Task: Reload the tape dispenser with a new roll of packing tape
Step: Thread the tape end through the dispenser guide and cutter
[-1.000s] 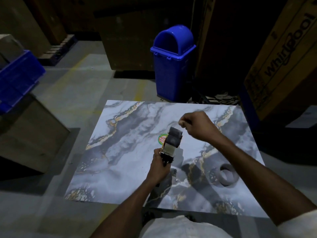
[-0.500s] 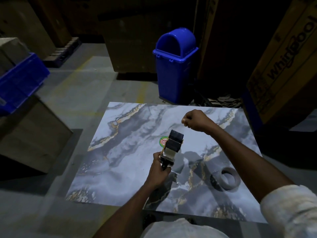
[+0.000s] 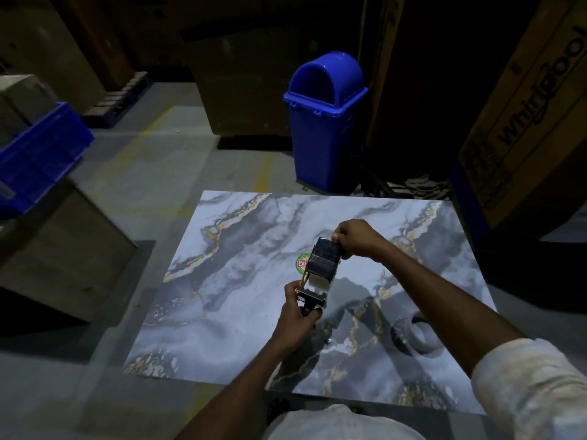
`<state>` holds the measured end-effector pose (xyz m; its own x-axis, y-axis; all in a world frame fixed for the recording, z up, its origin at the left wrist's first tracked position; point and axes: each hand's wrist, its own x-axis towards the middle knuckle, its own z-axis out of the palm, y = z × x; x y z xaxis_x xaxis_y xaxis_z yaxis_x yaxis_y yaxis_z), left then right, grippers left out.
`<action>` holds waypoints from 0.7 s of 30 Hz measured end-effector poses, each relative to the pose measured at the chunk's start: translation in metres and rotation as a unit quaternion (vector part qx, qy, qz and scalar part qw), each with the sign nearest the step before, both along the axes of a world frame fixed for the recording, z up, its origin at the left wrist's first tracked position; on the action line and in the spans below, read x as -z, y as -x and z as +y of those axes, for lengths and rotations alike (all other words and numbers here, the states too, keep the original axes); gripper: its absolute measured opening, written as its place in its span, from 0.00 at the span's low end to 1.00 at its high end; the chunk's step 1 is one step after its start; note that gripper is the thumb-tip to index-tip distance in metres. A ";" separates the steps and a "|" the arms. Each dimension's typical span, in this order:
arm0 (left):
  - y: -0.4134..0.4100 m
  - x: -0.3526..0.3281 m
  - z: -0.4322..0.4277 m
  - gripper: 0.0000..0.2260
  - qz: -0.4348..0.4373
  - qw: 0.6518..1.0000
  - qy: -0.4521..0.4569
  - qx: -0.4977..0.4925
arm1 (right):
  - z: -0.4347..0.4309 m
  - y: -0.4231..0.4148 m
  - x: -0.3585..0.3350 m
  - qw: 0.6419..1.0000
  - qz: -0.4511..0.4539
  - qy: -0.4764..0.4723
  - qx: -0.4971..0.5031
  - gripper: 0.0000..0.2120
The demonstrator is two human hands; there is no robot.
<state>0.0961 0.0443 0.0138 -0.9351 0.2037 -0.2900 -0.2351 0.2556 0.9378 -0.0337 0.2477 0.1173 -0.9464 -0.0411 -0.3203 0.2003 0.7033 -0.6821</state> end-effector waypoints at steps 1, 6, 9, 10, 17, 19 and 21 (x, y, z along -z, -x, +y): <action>0.001 -0.002 0.001 0.25 -0.007 1.000 -0.009 -0.008 | 0.000 0.000 0.002 1.000 -0.003 0.020 0.016 0.10; 0.002 -0.006 -0.002 0.22 -0.023 0.997 -0.060 -0.033 | 0.007 0.001 0.008 0.994 -0.041 0.095 0.047 0.10; 0.002 -0.004 -0.004 0.24 -0.033 0.996 -0.079 -0.027 | 0.009 0.002 0.006 0.988 -0.065 0.130 0.048 0.09; 0.001 -0.006 -0.005 0.25 -0.035 0.996 -0.084 -0.026 | 0.009 0.002 0.005 0.987 -0.070 0.136 0.048 0.09; 0.000 -0.015 -0.005 0.12 -0.040 0.995 -0.089 -0.019 | 0.010 0.005 0.002 0.985 -0.093 0.141 0.042 0.08; 0.001 -0.012 -0.005 0.17 -0.044 0.997 -0.061 -0.016 | 0.010 0.005 0.002 0.985 -0.092 0.141 0.043 0.09; 0.001 -0.011 -0.005 0.21 -0.042 0.998 -0.039 -0.021 | 0.009 0.005 0.003 0.985 -0.089 0.139 0.043 0.09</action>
<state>0.0952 0.0397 0.0252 -0.9161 0.1898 -0.3533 -0.3236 0.1704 0.9307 -0.0392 0.2570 0.1139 -0.8802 -0.0734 -0.4689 0.3842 0.4697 -0.7948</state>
